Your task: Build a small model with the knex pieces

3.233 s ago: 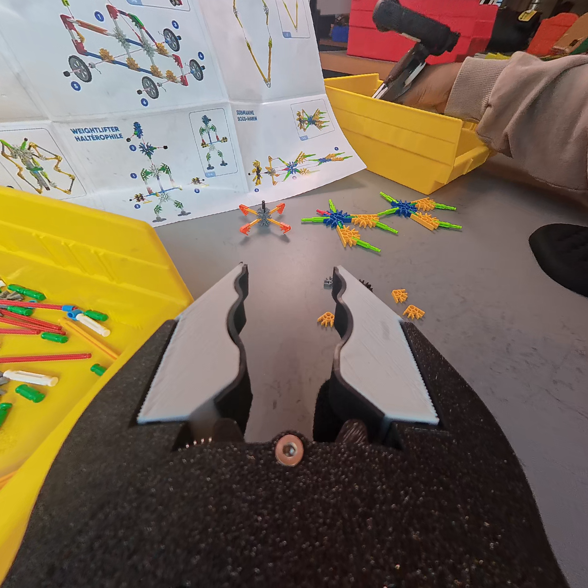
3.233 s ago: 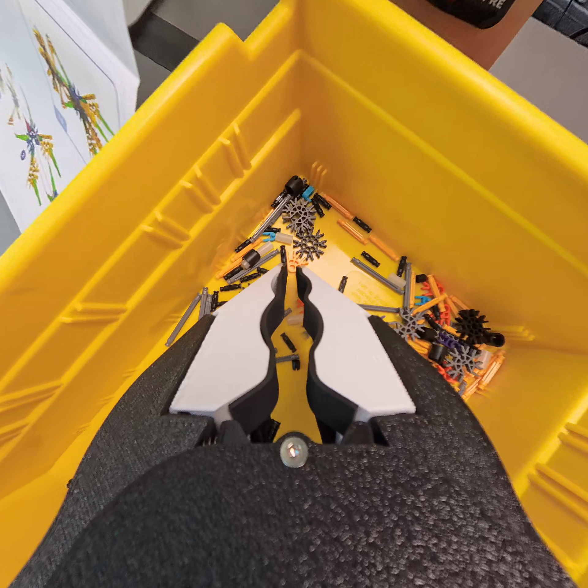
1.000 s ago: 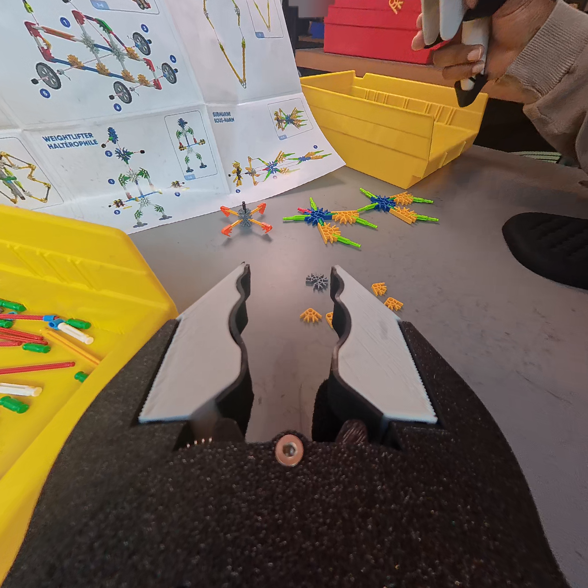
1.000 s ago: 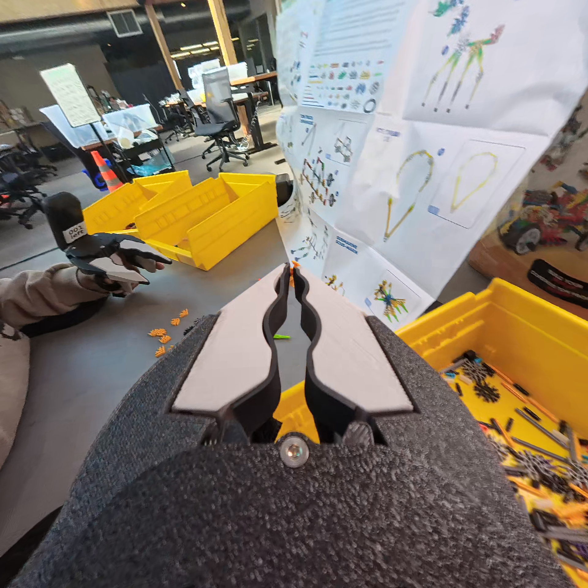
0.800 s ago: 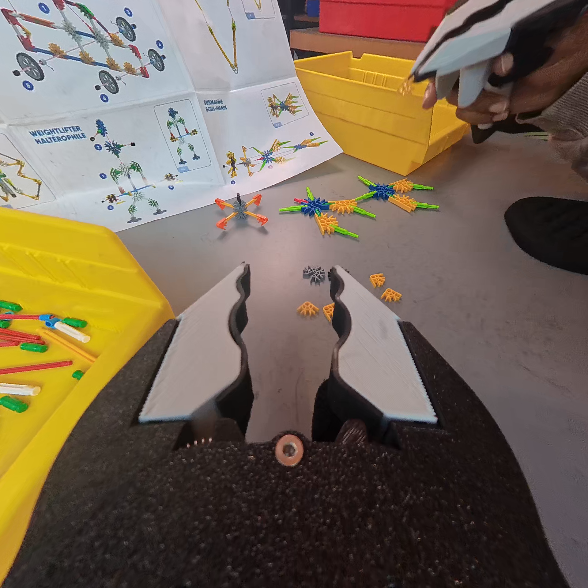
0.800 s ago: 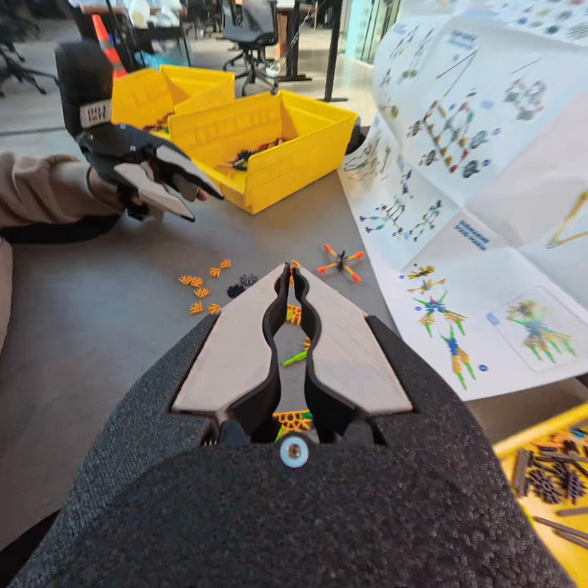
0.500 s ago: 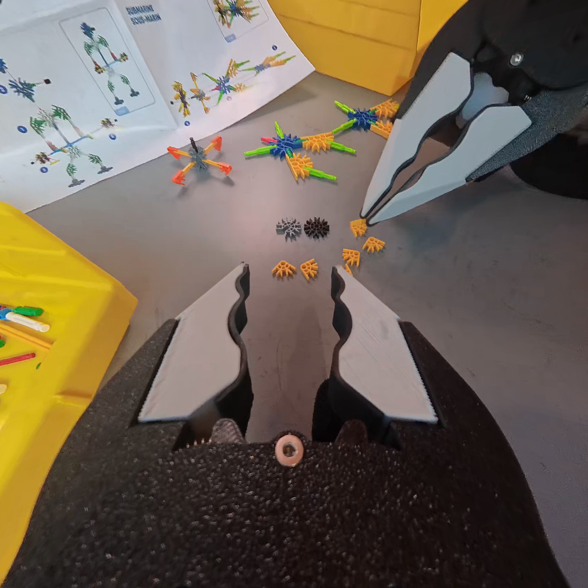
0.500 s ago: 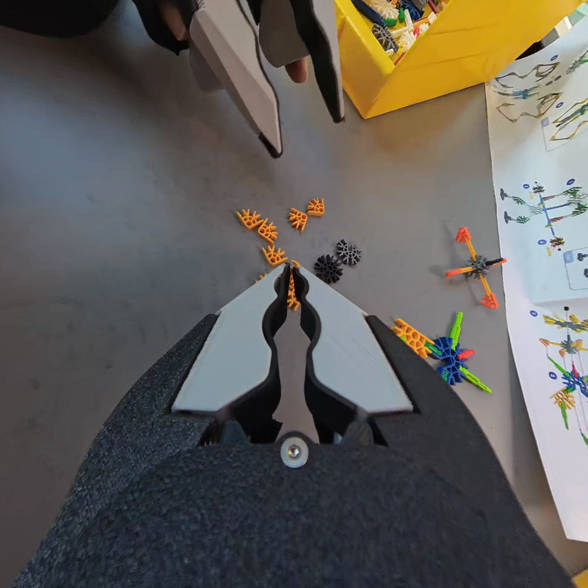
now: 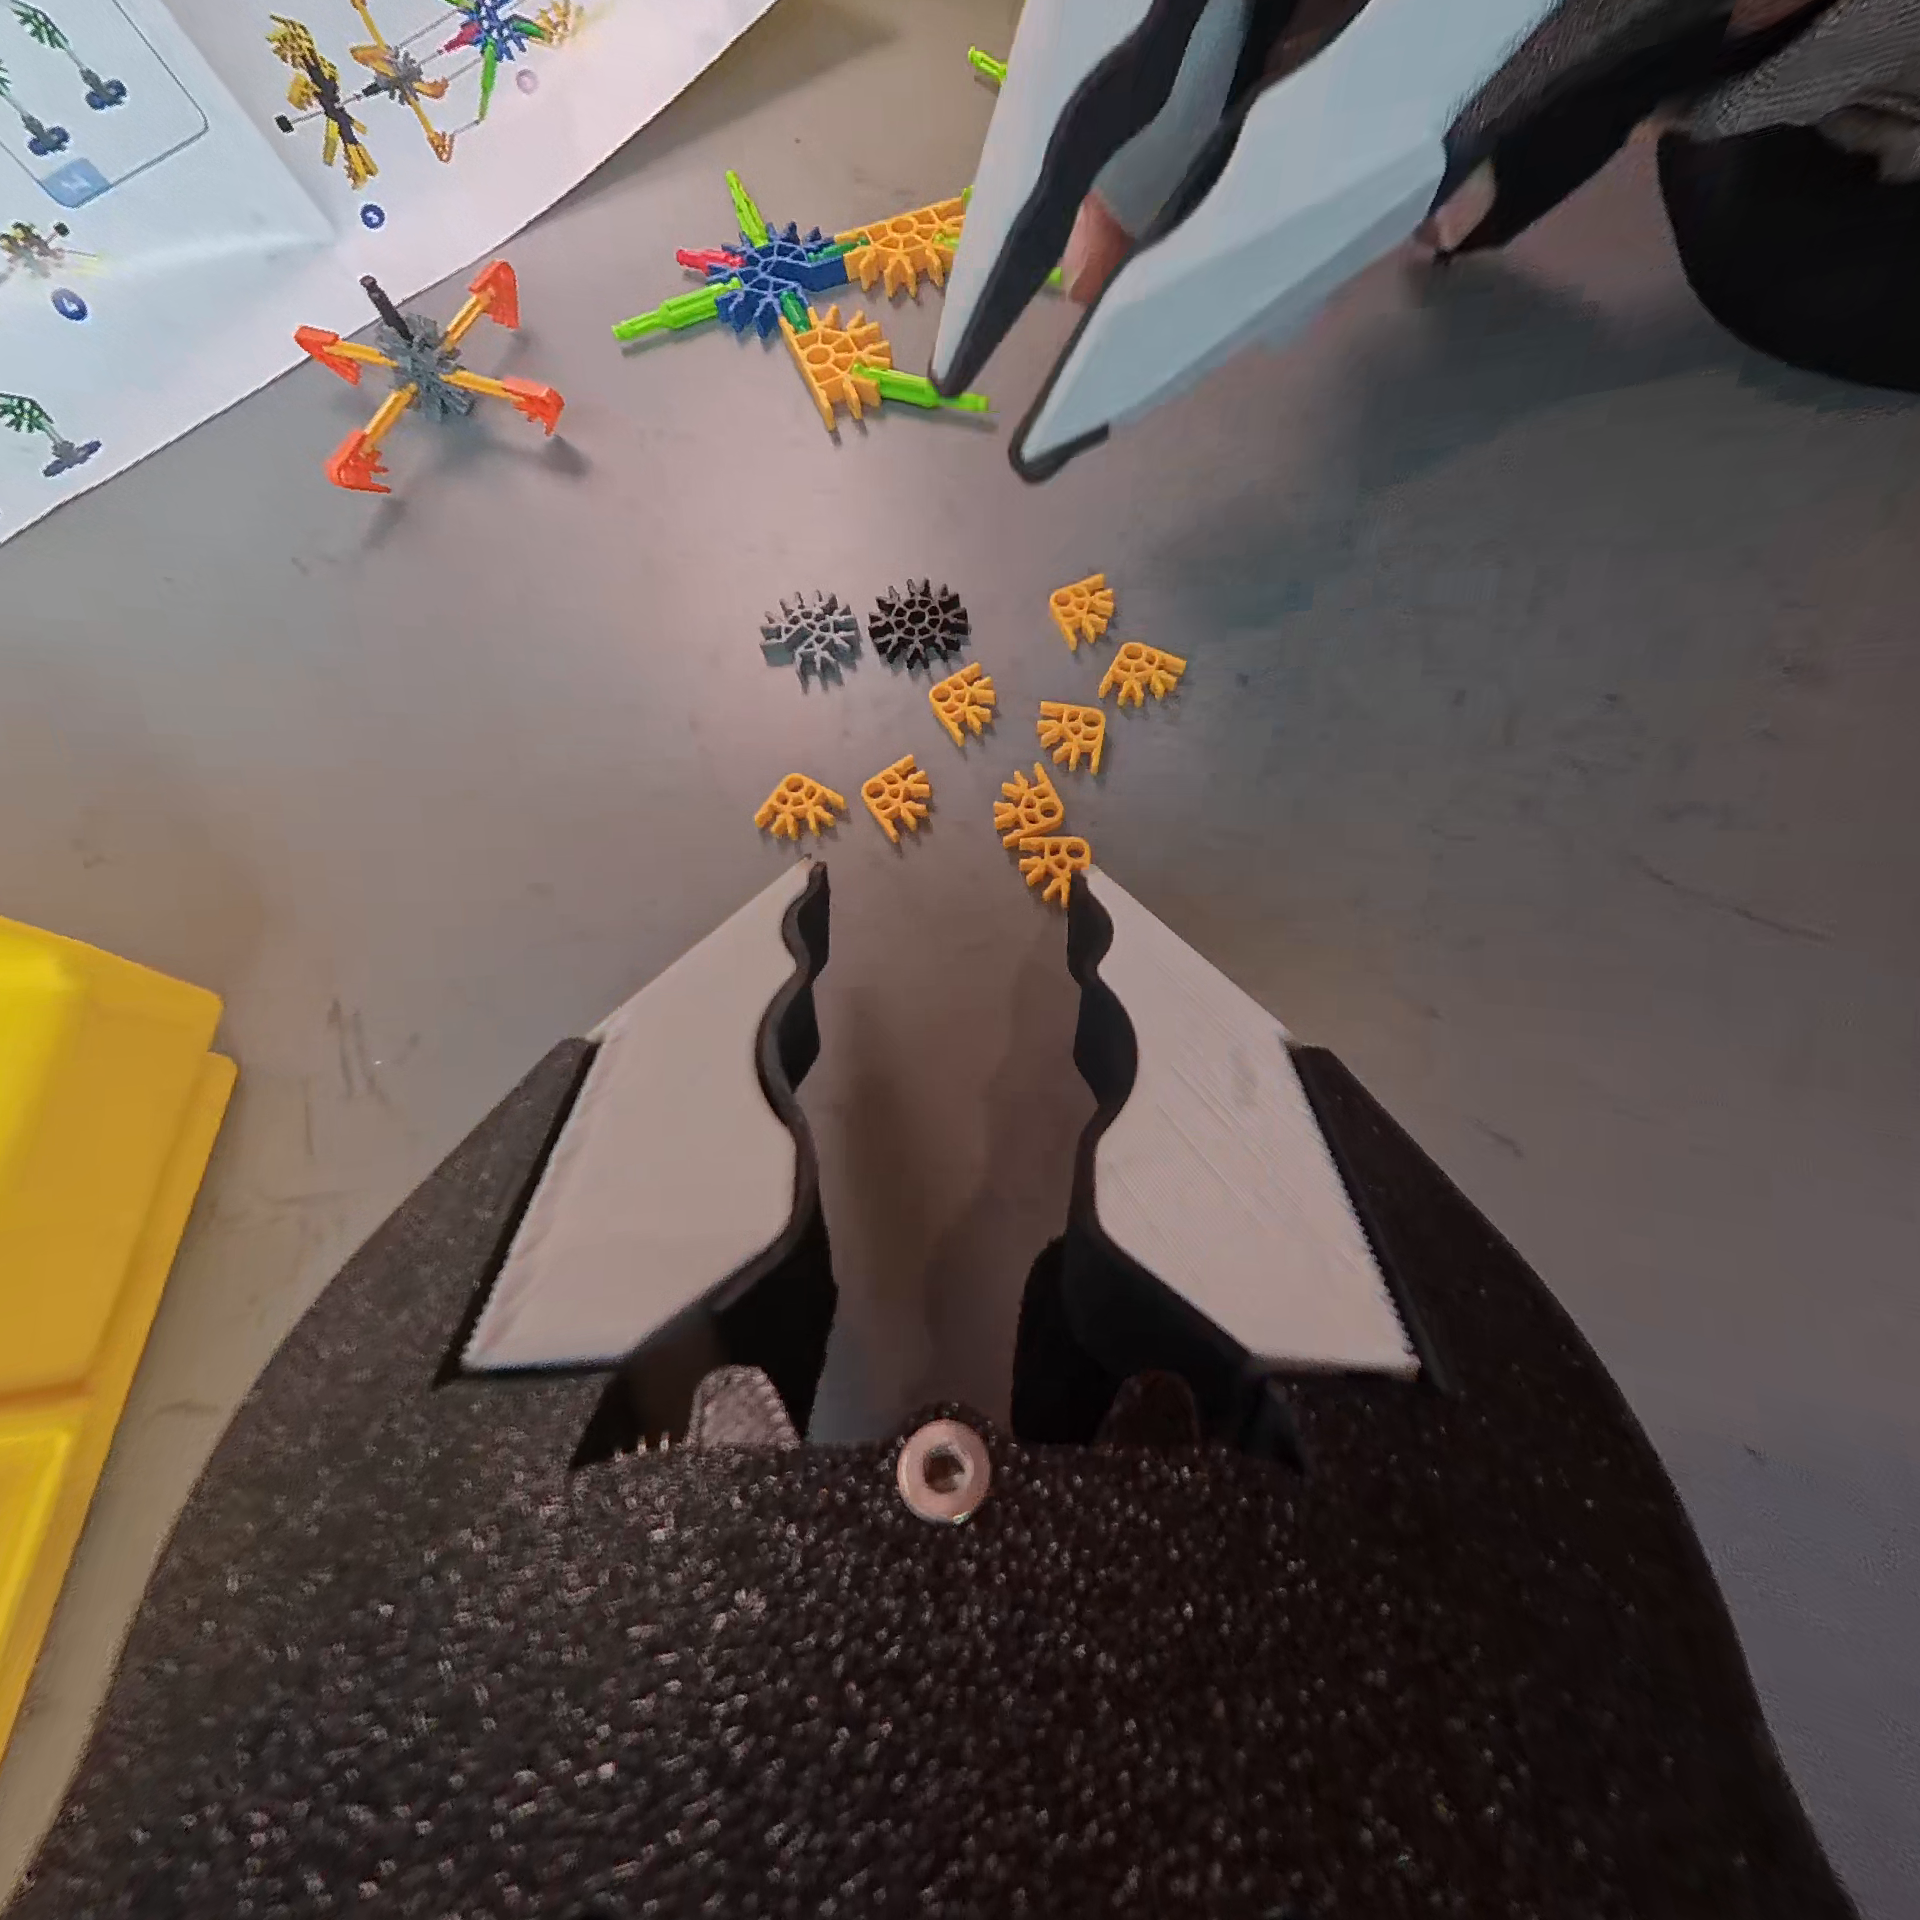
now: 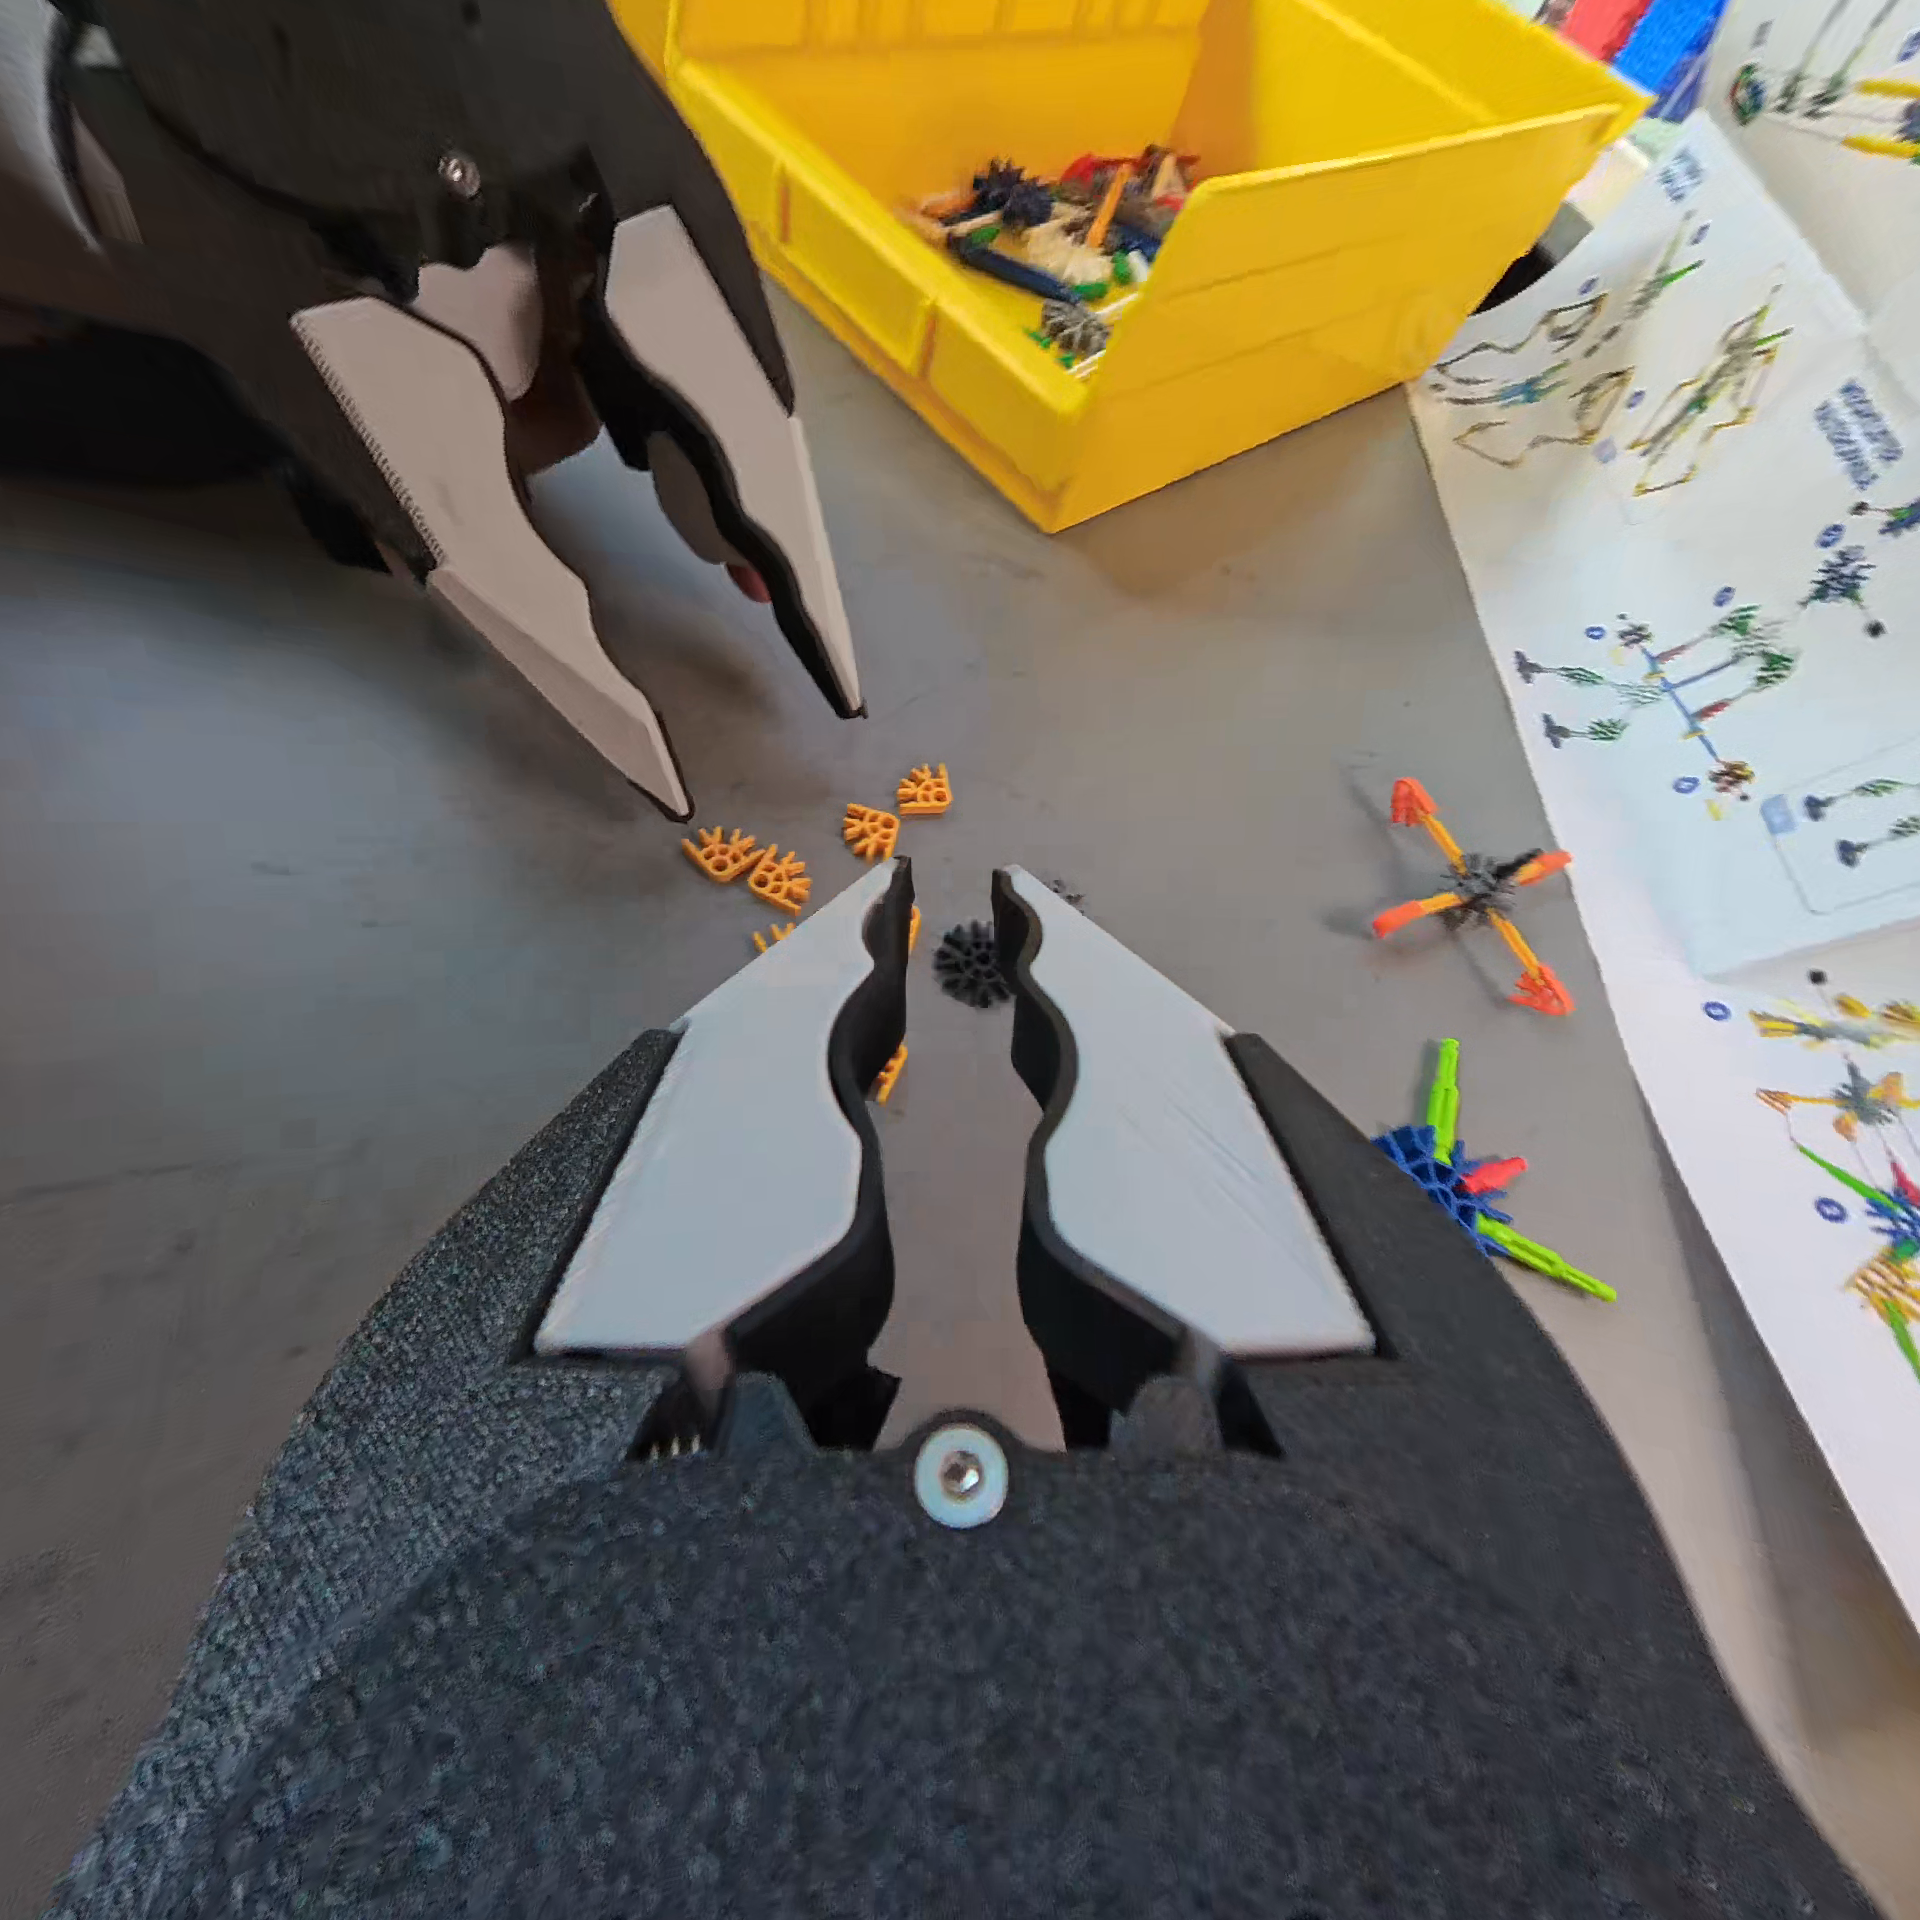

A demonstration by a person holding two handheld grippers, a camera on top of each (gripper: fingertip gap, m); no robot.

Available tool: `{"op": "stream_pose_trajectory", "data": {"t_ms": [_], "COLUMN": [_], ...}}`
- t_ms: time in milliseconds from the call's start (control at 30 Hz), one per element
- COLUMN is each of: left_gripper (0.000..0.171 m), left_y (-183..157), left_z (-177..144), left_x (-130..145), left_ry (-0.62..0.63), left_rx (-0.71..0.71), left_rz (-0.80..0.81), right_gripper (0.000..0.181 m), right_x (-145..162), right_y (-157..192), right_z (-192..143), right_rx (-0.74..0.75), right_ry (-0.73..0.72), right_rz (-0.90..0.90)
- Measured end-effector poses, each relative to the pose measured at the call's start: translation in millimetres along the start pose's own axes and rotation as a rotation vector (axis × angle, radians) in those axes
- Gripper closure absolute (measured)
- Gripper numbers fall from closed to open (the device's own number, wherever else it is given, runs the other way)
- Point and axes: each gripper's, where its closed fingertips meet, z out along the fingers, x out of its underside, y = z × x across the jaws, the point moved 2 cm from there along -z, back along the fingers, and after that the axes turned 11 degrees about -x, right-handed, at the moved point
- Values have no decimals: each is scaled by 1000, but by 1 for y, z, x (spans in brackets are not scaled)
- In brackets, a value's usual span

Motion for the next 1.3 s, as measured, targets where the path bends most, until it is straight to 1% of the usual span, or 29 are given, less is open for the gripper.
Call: {"op": "stream_pose_trajectory", "data": {"t_ms": [67, 133, 233, 333, 433, 533, 600, 633, 667, 733, 833, 900, 1033, 1100, 1200, 1300], "left_gripper": [126, 126, 126, 126, 124, 125, 129, 134, 135, 137, 152, 155, 154, 149, 138, 132], "left_y": [5, 12, 26, 32, 26, 17, 16, 14, 14, 14, 9, 8, 9, 12, 20, 27], "left_z": [3, 6, 8, 13, 22, 31, 34, 33, 33, 31, 24, 20, 14, 11, 11, 9], "left_x": [2, 5, 5, 1, -7, -6, -7, -7, -7, -6, -2, 1, 6, 7, 0, -9], "left_ry": [8, 28, 36, 32, 19, 46, 52, 52, 50, 43, 26, 22, 27, 27, -4, -56], "left_rx": [-15, -48, -93, -97, -40, 44, 85, 122, 139, 143, 146, 128, 112, 92, 36, -11], "left_rz": [-29, -66, -129, -154, -110, -6, 18, 18, 18, 30, 74, 81, 65, 62, 45, -10], "right_gripper": [168, 168, 168, 168, 168, 168, 168, 168, 168, 168, 168, 168, 168, 168, 168, 168], "right_x": [3, 11, 20, 25, 27, 31, 32, 32, 32, 33, 36, 38, 42, 43, 44, 44], "right_y": [-15, -27, -30, -23, -13, -1, 5, 6, 7, 7, 4, 3, 3, 3, 1, 0], "right_z": [-15, -26, -28, -20, -12, -6, -5, -4, -4, -4, -4, -3, -3, -3, -4, -5], "right_rx": [70, 130, 123, 88, 61, -3, -33, -38, -41, -38, -27, -22, -10, -4, 4, 12], "right_ry": [-37, -33, -4, 30, 77, 114, 126, 127, 129, 133, 144, 159, 185, 191, 190, 191], "right_rz": [34, 46, 74, 81, 32, 9, -21, -35, -43, -43, -43, -51, -71, -71, -70, -72]}}
